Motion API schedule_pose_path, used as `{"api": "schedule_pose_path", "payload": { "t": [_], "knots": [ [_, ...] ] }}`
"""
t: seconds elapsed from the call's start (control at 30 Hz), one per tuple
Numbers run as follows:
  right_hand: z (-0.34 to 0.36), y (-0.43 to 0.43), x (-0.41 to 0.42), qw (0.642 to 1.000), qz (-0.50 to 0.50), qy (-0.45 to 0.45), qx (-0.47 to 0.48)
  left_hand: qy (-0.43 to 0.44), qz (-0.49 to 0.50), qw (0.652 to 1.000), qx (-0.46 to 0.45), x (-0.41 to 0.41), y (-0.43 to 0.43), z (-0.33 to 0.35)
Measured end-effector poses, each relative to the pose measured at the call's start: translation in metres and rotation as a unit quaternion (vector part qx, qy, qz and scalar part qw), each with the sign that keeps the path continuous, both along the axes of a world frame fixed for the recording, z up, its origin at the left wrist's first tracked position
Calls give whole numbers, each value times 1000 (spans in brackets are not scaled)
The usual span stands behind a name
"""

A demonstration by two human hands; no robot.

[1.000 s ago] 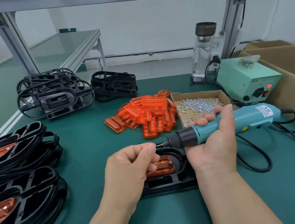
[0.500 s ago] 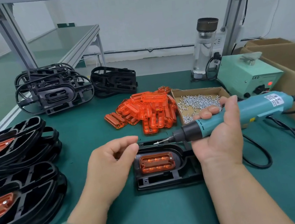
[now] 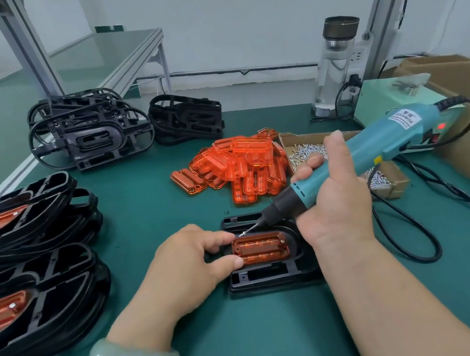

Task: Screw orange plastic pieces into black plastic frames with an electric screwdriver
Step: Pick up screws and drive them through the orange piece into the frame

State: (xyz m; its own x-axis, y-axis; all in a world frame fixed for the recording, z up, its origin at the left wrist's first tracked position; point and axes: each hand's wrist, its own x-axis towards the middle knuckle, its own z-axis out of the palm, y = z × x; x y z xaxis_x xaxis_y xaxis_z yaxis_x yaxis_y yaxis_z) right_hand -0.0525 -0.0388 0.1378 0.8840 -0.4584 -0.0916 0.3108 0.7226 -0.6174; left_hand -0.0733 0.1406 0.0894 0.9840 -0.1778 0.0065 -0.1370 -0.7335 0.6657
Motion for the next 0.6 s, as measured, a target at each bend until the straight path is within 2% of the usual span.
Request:
{"api": "schedule_pose_path", "payload": {
  "t": [0.3,0.6],
  "knots": [
    [-6,7,8,994,-9,-23,-102,6,-2,1000,27,-3,-3,1],
    [-13,1,7,991,-30,-29,-131,13,-1,999,38,-2,-9,0]
  ]
}}
